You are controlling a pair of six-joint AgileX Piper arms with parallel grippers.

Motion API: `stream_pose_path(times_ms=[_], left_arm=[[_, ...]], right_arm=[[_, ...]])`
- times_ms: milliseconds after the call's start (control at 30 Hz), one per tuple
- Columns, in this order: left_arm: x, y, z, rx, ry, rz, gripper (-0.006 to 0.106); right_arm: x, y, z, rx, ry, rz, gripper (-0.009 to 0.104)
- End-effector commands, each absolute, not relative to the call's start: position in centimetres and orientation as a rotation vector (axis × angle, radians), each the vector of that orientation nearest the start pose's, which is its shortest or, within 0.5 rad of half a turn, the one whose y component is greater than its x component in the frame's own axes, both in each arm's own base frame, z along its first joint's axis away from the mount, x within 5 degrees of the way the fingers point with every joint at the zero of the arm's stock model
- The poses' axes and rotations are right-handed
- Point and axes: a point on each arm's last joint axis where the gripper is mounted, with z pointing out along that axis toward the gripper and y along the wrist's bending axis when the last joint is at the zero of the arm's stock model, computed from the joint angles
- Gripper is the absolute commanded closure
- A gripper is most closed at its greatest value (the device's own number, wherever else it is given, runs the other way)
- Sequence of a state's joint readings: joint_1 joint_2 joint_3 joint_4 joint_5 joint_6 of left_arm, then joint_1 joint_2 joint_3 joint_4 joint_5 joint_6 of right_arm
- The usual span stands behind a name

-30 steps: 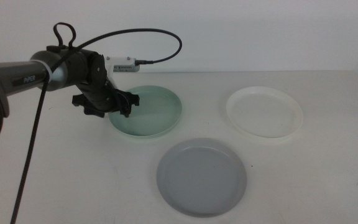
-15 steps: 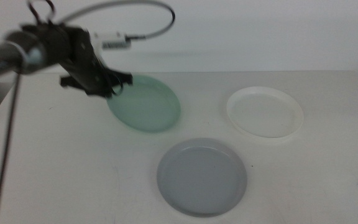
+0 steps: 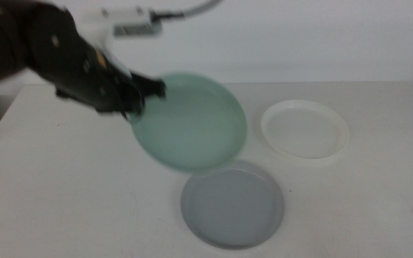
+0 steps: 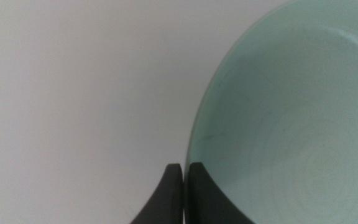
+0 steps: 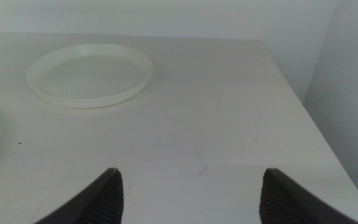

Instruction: Stack the three bowls on top of each other.

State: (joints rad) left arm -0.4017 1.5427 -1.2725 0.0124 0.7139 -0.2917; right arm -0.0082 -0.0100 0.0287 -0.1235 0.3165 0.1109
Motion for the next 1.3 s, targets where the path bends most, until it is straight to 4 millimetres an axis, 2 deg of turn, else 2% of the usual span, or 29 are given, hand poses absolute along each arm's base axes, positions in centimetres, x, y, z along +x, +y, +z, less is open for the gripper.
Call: stream_pose_path(times_ms=[0,300,567,633,700,767,867,1000,1167,1267], left_arm=[[29.6,-14.2,32.1,0.135,2.418,-0.360,0.100],[28.5,-17.9,26.1,0.169,2.503,-0.421,0.100],[29.5,-19.1,22.4,0.160,2.578,-0.412,0.100],[29.7,-19.2,21.9,0.164,2.582,-0.408,0.096],[29.7,-19.2,21.9,0.176,2.582,-0.405,0.085],[29.6,-19.2,22.2,0.233,2.565,-0.396,0.069],[29.2,-18.8,23.7,0.370,2.497,-0.369,0.032],[27.8,-17.5,28.1,0.538,2.338,-0.335,-0.005],[23.3,-14.7,34.9,0.661,2.146,-0.304,-0.004],[19.9,-12.6,37.7,0.685,2.095,-0.300,-0.004]], right_arm=[[5.4,-0.4,18.6,0.006,1.711,-0.067,0.039],[5.4,-0.4,18.6,0.006,1.711,-0.067,0.039],[5.4,-0.4,18.6,0.006,1.711,-0.067,0.039],[5.4,-0.4,18.6,0.006,1.711,-0.067,0.039],[5.4,-0.4,18.6,0.006,1.711,-0.067,0.039],[5.4,-0.4,18.6,0.006,1.711,-0.067,0.039],[5.4,-0.4,18.6,0.006,1.711,-0.067,0.039],[5.4,-0.4,18.6,0.006,1.711,-0.067,0.039],[5.4,-0.4,18.6,0.006,1.711,-0.067,0.039],[5.4,-0.4,18.6,0.007,1.711,-0.066,0.039]])
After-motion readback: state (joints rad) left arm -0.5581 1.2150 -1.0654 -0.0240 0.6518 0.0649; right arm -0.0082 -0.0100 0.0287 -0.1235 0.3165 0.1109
